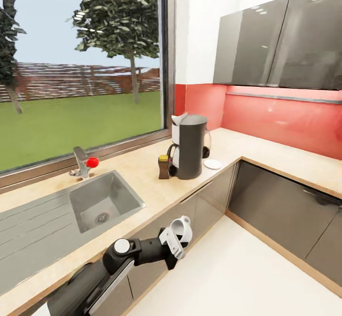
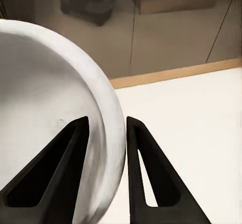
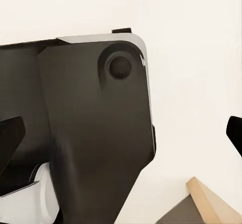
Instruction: Set up a coffee station on the kitchen countertop: keep the coffee maker on the countertop, move the bottle of coffee from the kitchen shelf to the counter next to the coffee maker, place a paper coffee filter on top of the coffee maker, put the saucer next to the coffee maker with the coffee cup on the saucer, and place the electric kettle next to the coffee maker.
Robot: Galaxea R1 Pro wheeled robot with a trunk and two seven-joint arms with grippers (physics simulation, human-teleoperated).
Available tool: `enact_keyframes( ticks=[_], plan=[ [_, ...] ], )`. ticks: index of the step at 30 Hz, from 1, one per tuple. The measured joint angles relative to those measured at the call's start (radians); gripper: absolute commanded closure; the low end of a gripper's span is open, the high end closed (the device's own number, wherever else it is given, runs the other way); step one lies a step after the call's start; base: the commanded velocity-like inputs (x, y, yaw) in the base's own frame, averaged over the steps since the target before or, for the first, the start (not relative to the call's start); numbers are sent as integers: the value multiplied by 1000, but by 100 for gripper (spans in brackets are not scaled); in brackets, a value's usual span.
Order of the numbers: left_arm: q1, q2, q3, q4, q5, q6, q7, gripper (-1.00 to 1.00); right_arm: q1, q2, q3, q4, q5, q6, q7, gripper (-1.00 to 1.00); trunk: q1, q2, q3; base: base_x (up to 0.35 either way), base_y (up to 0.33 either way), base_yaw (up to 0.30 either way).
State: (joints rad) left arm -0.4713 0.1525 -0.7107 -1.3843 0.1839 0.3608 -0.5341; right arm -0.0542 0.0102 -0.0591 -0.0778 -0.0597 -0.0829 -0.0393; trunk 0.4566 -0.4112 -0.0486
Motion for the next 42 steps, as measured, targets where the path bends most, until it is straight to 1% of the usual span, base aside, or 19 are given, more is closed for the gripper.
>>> enact_keyframes(
  ticks=[9, 38, 42],
  plan=[
    [0, 0, 0, 10, 0, 0, 0, 100, 0, 0, 0, 0, 0, 0, 0, -100, 0, 0, 0, 150, -246, -280],
    [0, -1, 0, 11, -1, 0, 0, 100, 0, 0, 1, -6, 0, 0, -1, -100, 0, 0, 0, 276, -156, -268],
    [0, -1, 0, 11, -1, 0, 0, 100, 0, 0, 1, -6, 0, 0, -1, -100, 0, 0, 0, 259, -171, -122]
  ],
)
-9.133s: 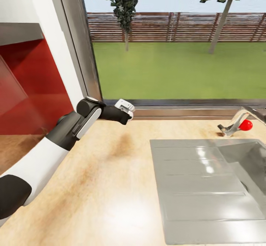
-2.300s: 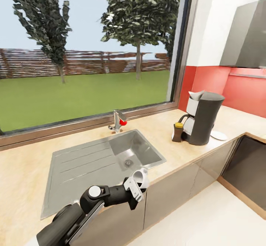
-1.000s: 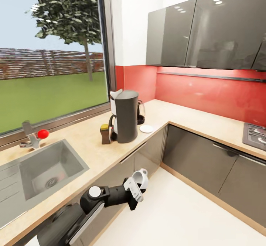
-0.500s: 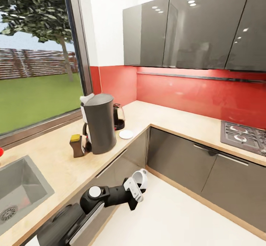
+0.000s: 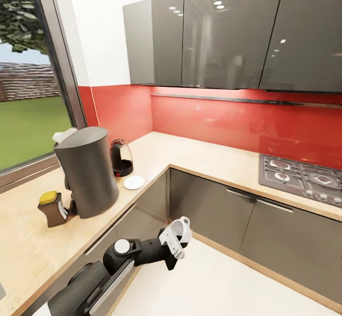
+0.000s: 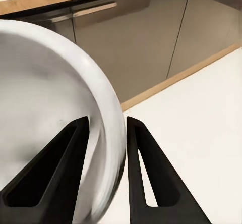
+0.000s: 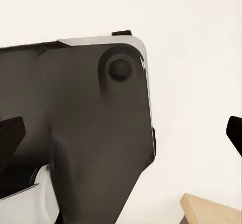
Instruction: Set up a coffee station on the kitchen countertop: keep the coffee maker on the countertop, move the bottle of coffee from the kitchen shelf to the counter next to the coffee maker, place a paper coffee filter on top of the coffee maker, put the saucer next to the coffee maker with the coffee cup on the saucer, and place the electric kettle next to the coffee maker.
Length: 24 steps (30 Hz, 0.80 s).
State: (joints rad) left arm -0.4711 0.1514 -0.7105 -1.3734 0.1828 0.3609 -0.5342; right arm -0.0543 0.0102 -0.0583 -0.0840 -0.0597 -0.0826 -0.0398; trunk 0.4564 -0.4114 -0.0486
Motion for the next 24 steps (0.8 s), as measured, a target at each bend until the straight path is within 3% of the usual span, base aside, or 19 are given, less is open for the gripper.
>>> enact_keyframes(
  ticks=[7, 11, 24],
  plan=[
    [0, 0, -1, 0, -2, 0, 0, 100, 0, 0, 1, -1, 0, 0, 0, -100, 0, 0, 0, 225, -198, -10],
    [0, -6, -4, 0, -64, 0, 1, 100, 0, 0, 1, -1, 0, 0, 0, -100, 0, 0, 0, 189, -220, 0],
    [0, -6, -3, 0, -75, 0, 3, 100, 0, 0, 1, -22, 0, 0, 0, -100, 0, 0, 0, 184, -223, 0]
  ],
)
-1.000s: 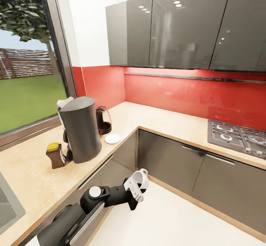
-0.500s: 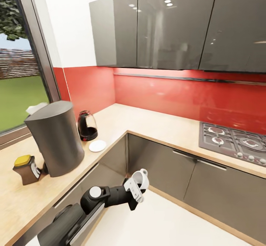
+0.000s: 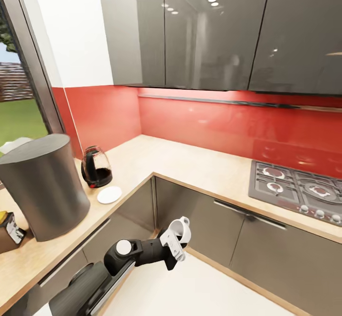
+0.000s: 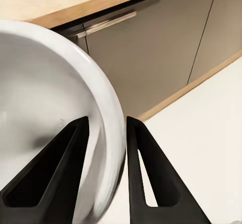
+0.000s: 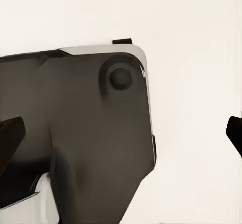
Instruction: Set up a coffee station on the kitchen countertop: keep the coffee maker on the countertop, move the bottle of coffee from the kitchen shelf to the counter next to the coffee maker, place a paper coffee filter on top of the coffee maker, put the saucer next to the coffee maker with the coffee cup on the saucer, and place the electric kettle next to the coffee maker.
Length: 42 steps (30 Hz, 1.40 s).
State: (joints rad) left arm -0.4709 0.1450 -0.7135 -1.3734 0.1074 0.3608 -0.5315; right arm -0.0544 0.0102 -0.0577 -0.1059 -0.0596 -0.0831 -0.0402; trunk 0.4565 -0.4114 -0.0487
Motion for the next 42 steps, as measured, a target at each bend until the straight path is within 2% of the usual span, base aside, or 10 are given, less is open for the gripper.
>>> enact_keyframes(
  ticks=[11, 30, 42],
  plan=[
    [1, -3, 0, 21, -1, -1, 1, 100, 0, 0, 0, -4, 0, 0, 0, -100, 0, 0, 2, 184, -224, 205],
    [1, -3, 1, 23, -1, -1, 1, 100, 0, 0, 1, -3, 0, 0, 0, -100, 0, 0, 19, 179, -226, 244],
    [1, -3, 2, 23, -1, -1, 1, 100, 0, 0, 1, -3, 1, 0, -1, -100, 0, 0, 29, 26, -267, 246]
  ],
)
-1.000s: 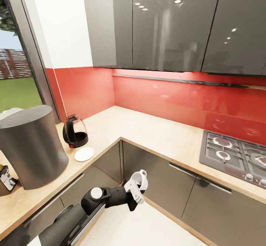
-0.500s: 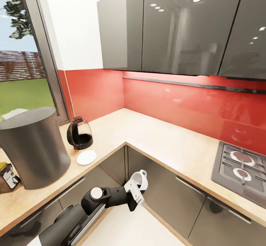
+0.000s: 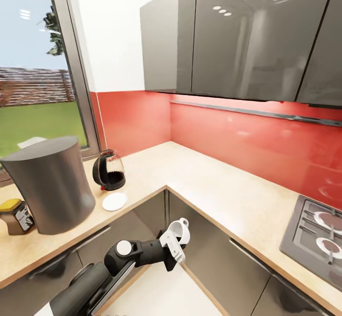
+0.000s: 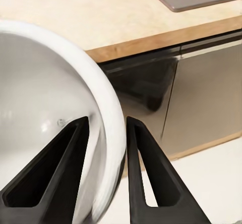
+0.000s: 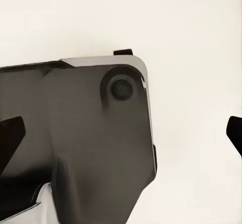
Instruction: Set up a coffee station on the kitchen countertop: keep the coffee maker on the countertop, move the bottle of coffee from the kitchen shelf to the counter next to the coffee maker, place a paper coffee filter on top of the coffee maker, put the saucer next to the coffee maker with the coffee cup on the saucer, and place the electric kettle next to the coffee maker.
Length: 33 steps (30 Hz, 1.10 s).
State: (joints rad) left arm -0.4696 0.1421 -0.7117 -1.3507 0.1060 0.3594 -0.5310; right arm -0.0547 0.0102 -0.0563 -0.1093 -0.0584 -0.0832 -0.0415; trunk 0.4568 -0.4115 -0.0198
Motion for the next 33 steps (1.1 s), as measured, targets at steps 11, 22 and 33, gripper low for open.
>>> enact_keyframes(
  ticks=[11, 22, 33],
  plan=[
    [0, 0, 2, 0, 0, 0, 0, 100, 0, 0, 0, 0, 0, 0, 0, -100, 0, 0, 1, 0, -273, 274],
    [0, 3, 3, 1, 0, 0, 0, 100, 0, 0, 0, 0, 0, 0, 0, -100, 1, 0, 1, -222, -163, 277],
    [0, 1, 0, 2, 7, 0, 97, 100, 0, 0, 4, 1, 5, 0, 2, -100, 0, 0, 1, -227, -5, 75]
  ],
)
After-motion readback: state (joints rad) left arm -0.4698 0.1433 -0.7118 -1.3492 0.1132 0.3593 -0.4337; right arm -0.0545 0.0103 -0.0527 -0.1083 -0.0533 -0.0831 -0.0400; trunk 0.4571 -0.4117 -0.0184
